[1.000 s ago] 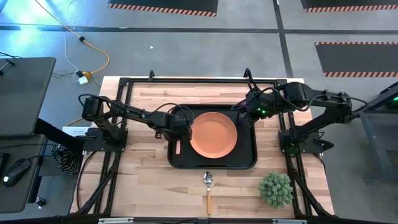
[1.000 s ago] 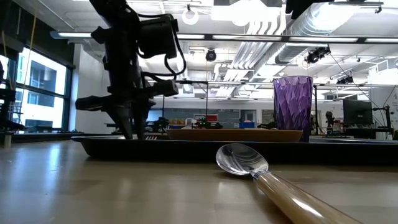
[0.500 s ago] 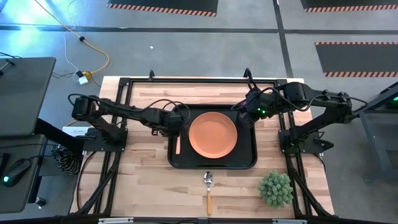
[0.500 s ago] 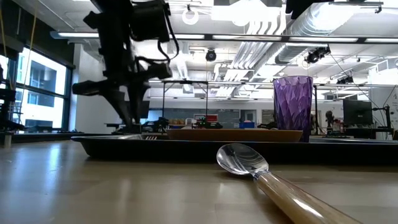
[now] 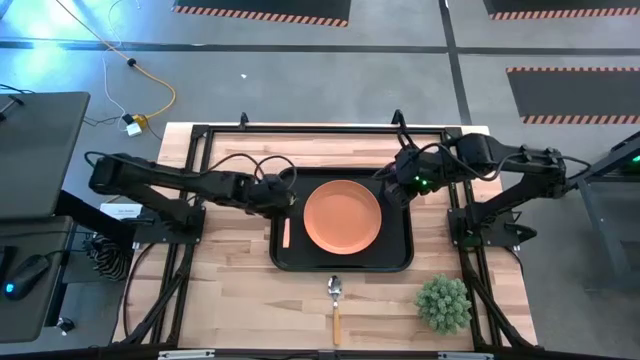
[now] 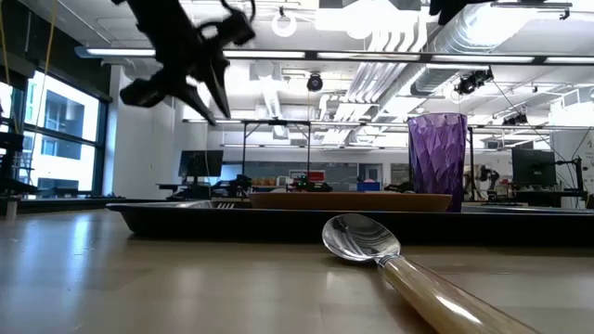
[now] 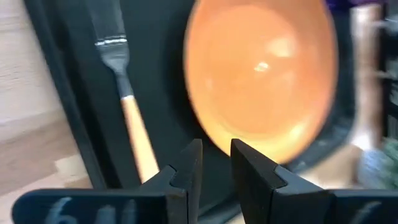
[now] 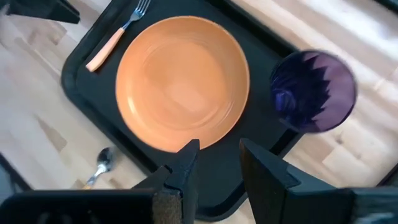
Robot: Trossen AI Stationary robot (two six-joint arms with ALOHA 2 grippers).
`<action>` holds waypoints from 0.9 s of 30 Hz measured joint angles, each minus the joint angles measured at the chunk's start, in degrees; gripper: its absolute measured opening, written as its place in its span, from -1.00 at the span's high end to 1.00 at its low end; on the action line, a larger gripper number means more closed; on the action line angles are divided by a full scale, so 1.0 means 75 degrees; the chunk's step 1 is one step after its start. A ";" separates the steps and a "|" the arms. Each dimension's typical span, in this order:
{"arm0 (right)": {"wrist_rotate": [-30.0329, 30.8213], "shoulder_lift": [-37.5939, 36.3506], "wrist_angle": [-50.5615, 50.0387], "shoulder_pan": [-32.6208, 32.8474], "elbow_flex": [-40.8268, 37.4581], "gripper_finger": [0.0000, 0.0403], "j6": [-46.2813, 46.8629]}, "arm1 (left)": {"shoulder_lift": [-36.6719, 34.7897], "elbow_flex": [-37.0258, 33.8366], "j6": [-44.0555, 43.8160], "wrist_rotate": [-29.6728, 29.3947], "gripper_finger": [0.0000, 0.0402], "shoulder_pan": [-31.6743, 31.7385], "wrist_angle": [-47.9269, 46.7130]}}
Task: Pick and place plate/cup/fork/spoon on tray
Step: Put the yellow spoon on the black tray between the orange fork and orange plate
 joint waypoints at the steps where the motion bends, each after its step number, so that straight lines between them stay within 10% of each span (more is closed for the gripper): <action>1: -0.0045 0.0000 0.0001 0.0058 0.0000 0.47 0.0133 | -0.0120 0.0000 0.0094 -0.0003 0.62 -0.0051 0.0049; 15: 0.0178 0.0010 0.1032 0.1650 0.0000 0.47 0.3065 | -0.1769 0.0000 0.1892 0.0041 0.62 -0.0787 0.0077; 27: 0.1425 0.0677 0.4568 0.2680 0.0000 0.47 0.2800 | -0.3117 0.0000 0.2973 0.0064 0.62 -0.1534 0.0062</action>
